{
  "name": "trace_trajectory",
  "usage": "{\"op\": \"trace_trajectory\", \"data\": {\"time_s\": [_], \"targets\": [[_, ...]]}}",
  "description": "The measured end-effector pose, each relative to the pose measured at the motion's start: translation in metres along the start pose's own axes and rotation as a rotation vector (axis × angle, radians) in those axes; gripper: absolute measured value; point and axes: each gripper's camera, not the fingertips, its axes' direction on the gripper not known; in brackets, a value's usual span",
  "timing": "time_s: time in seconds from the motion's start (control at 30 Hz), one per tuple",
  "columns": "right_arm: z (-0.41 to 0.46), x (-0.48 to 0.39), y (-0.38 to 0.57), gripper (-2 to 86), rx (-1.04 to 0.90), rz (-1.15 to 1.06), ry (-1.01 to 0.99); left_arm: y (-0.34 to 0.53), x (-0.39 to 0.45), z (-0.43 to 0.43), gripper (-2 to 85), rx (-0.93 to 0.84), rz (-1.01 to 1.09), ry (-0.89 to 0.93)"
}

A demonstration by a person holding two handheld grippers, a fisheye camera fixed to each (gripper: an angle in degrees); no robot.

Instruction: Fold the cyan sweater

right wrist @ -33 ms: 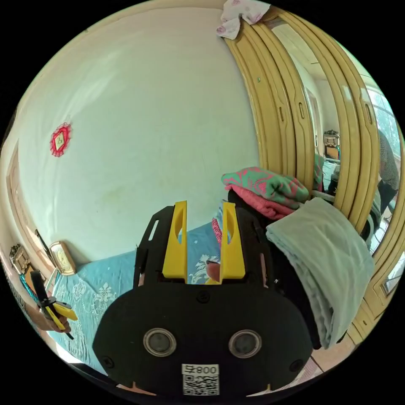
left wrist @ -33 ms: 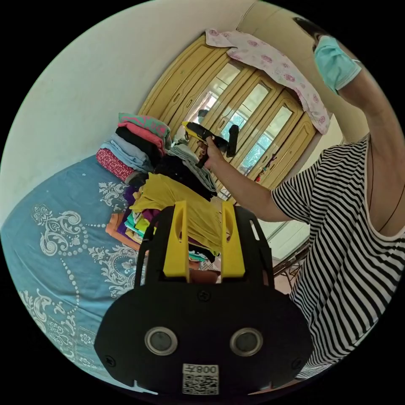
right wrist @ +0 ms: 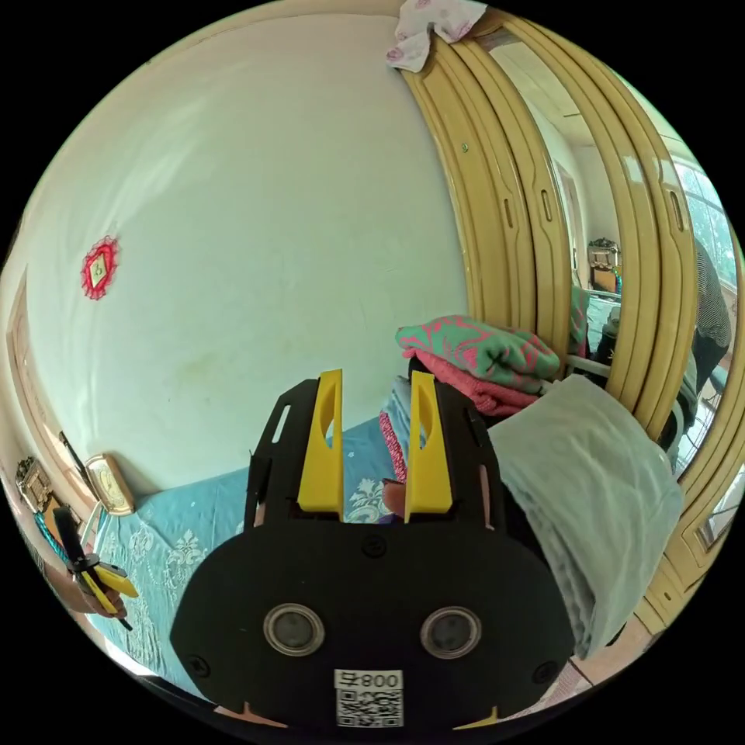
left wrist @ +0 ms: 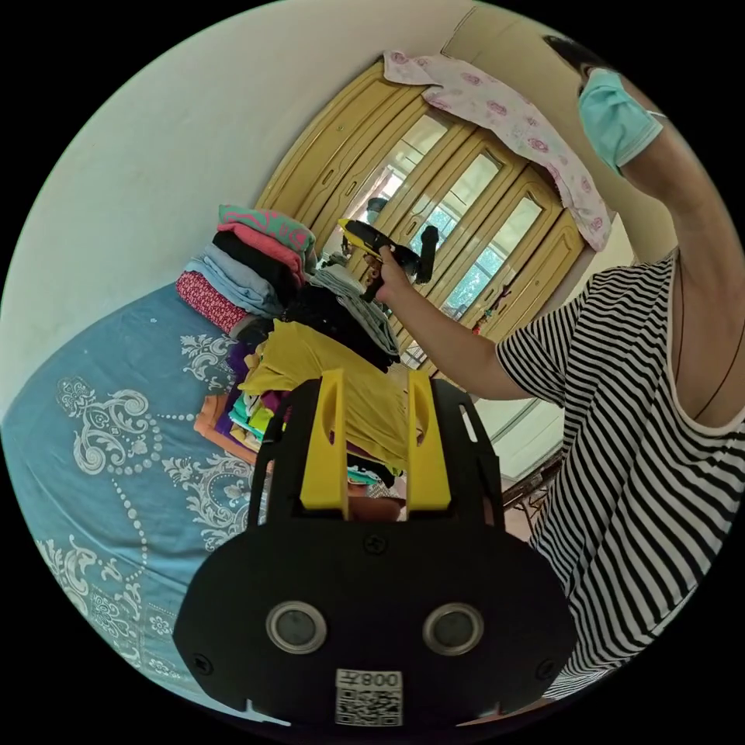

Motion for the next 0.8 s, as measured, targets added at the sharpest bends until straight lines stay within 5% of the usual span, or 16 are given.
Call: {"op": "trace_trajectory", "data": {"time_s": [0.4,0.8], "targets": [[0.334,0.135,-0.092,17.1,-0.29,-0.112,0.224,-0.138,-0.132,0.065,11.3,-0.044,-0.083,0.033],[0.617,0.246,-0.064,13.5,-0.515,-0.257,0.346,-0.183,-0.24,0.094,8.1,-0.048,-0.173,0.085]]}}
